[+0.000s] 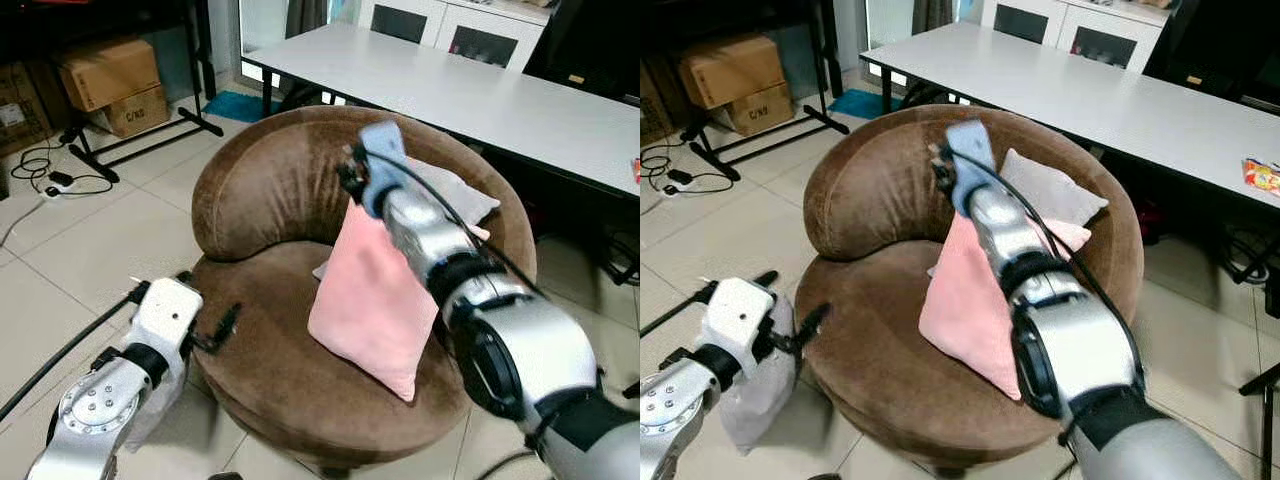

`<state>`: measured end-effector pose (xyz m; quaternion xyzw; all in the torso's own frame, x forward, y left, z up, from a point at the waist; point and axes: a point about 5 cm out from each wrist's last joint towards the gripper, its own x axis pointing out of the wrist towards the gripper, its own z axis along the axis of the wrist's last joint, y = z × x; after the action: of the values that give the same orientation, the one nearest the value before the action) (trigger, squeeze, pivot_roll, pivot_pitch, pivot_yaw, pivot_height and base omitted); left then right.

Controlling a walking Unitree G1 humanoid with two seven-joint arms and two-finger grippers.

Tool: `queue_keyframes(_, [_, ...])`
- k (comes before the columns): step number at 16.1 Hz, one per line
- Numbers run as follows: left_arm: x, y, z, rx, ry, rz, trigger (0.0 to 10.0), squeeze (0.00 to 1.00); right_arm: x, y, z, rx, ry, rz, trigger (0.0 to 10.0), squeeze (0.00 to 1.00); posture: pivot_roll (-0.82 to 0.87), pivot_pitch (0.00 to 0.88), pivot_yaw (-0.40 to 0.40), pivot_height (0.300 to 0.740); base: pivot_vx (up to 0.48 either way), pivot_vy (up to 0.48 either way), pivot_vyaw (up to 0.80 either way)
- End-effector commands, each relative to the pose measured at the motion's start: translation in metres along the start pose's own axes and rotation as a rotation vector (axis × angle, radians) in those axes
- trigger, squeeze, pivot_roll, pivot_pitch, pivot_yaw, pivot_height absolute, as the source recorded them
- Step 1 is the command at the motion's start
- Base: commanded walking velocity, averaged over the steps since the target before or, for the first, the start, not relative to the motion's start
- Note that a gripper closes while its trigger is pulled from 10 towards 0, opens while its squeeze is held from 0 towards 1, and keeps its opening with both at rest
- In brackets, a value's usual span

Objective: Move the pillow to the sofa from floor

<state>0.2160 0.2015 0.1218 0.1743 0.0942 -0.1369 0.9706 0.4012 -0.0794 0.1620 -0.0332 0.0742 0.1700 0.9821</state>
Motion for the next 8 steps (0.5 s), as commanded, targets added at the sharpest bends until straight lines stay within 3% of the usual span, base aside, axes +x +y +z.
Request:
queue_keyframes(1, [-0.001,0.005,-0.001,-0.014,-0.001,0.066,10.0,0.45,-0.004,-0.017,0.004,0.056,-0.045,-0.038,10.0,0.00,0.08,0.000,-0.110,0.740,0.000,0.000,0.00])
queue_keyframes(3, [-0.011,0.005,-0.002,-0.043,-0.015,0.155,10.0,0.43,-0.022,-0.034,-0.021,0.115,-0.085,-0.039,10.0,0.00,0.07,0.000,-0.112,0.740,0.000,0.000,0.00])
queue_keyframes(4, [-0.013,0.004,-0.002,-0.042,-0.020,0.166,10.0,0.43,-0.027,-0.036,-0.028,0.112,-0.088,-0.044,10.0,0.00,0.07,0.000,-0.115,0.740,0.000,0.000,0.00])
queue_keyframes(5, [-0.017,0.003,0.002,-0.049,-0.038,0.202,10.0,0.37,-0.052,-0.035,-0.051,0.098,-0.072,-0.065,10.0,0.00,0.07,0.000,-0.119,0.740,0.000,0.000,0.00])
queue_keyframes(8, [-0.019,0.003,0.006,-0.060,-0.067,0.251,10.0,0.35,-0.084,-0.032,-0.068,0.106,-0.054,-0.121,10.0,0.00,0.06,0.000,-0.123,0.740,0.000,0.184,0.00])
